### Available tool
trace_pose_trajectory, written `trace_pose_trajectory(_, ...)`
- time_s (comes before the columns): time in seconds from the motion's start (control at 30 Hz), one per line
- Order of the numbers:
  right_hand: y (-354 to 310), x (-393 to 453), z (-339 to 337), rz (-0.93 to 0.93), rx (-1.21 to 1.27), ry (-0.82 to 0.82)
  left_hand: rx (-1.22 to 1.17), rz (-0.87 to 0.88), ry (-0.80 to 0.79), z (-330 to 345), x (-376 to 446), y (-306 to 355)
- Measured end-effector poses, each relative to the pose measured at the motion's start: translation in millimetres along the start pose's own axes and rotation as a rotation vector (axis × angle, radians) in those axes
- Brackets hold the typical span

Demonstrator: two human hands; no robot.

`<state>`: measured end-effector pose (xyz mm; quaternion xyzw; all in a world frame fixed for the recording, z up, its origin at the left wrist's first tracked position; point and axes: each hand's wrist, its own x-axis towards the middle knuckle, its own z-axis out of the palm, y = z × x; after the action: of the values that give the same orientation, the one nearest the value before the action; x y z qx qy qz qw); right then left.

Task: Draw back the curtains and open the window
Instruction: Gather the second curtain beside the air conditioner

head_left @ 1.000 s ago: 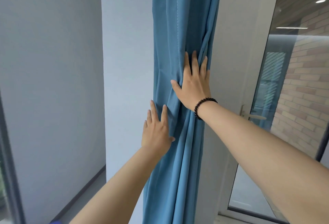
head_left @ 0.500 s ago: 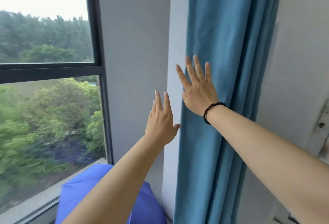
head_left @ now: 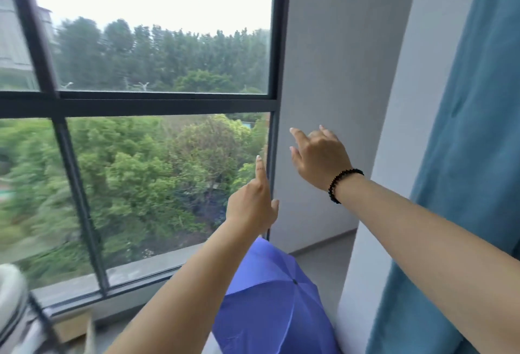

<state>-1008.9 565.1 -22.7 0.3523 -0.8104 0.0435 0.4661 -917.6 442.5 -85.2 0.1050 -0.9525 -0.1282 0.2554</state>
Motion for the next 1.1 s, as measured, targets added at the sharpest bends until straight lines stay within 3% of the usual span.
trace_pose_trajectory(0.37,-245.9,99.2,-19.8,-0.230,0.452,0.094,0.166,-0.237,0.156,-124.2,-58.0,-191.2)
trace_pose_trajectory(0.67,-443.7,150.1,-68.8,-0.394,0.678,0.187,0.323,-0.461,0.269,-240.3,-160.7,-324.7)
trace_pose_trajectory(0.93,-599.7,147.5,-128.2,-0.536,0.898,0.192,0.476,-0.675,0.347,-316.5,-277.5,-405.1)
trace_pose_trajectory(1.1,-677.1,138.5,-180.4,-0.621,1.091,0.202,0.591,-0.755,0.549,-367.8,-354.2,-426.0)
